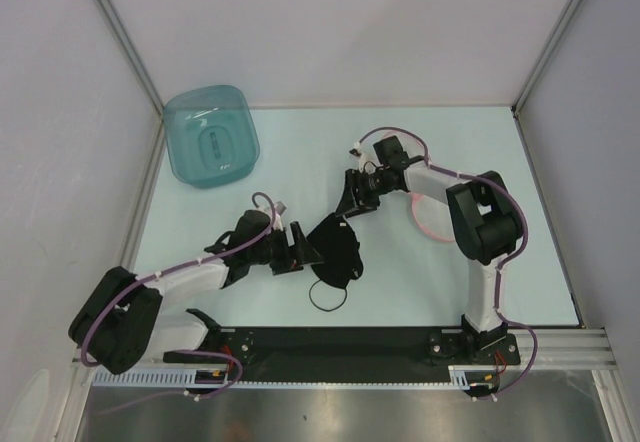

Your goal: Place the bra in the laundry bag and zip it closed

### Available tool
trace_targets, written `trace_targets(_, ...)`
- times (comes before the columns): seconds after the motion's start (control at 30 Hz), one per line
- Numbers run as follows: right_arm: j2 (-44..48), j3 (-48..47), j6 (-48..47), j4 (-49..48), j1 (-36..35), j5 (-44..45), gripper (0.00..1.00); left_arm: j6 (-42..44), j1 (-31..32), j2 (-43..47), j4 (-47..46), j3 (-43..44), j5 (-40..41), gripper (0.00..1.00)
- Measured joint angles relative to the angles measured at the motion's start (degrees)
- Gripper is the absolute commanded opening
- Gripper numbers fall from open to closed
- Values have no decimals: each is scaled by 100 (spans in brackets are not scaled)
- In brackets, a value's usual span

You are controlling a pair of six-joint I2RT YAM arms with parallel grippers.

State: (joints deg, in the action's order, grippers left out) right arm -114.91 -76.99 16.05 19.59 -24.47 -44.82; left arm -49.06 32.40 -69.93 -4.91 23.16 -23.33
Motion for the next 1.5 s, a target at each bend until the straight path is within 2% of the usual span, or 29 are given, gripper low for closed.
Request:
trace_targets(0.03,-26,0,-42,4,-20,-2,47,-28,2,-55,-87,0,-2,81)
trace_targets(0.07,-44,0,-85,4,-42,-9,40,-46,4,-125,-160,0,0,81)
trace_targets(0.13,-55,-2,-155,4,-81,-13,38,-52,7,-293,-245,13,2,81)
trace_targets(0.23,-57,11,-153,-22,-109,-28,22,-44,-17,-752,-330,168,-33,80)
trace_targets(0.27,-57,37,-111,-61,-120,-55,10,-24,-42,-892,-337,297,-55,79)
trace_targets(0.33,-35,184,13,-232,-125,-50,0,87,-96,-1130,-260,588,-42,79)
trace_targets(0.5,538,1252,837,-835,-107,385,0,562,-361,-1261,308,1373,374,84)
trace_targets(0.7,1845,2693,2623,-1851,-407,1613,0,1178,-313,-468,1207,1773,1469,85)
trace_targets(0.8,2149,2870,3222,-2153,-789,2247,0,1373,-94,160,1628,1735,2031,82)
trace_targets(0.9,2260,2955,3626,-2496,-1108,2686,0,1530,81,885,1882,1521,2347,74)
trace_targets(1.03,2280,3106,3912,-2717,-1204,2916,0,1912,444,1467,2098,1292,2505,82)
trace_targets(1.13,2291,3206,4039,-2769,-1189,3008,0,2142,1178,1421,2173,1287,2771,84)
trace_targets(1.23,2356,3307,4140,-2774,-1182,3064,0,2264,2041,970,2267,1462,3228,82)
trace_targets(1.33,2455,3340,4207,-2763,-1182,3071,0,2260,2470,426,2312,1696,3650,75)
trace_targets(1.5,2653,3348,4238,-2763,-1182,3086,0,2214,2809,-459,2369,2063,4393,75)
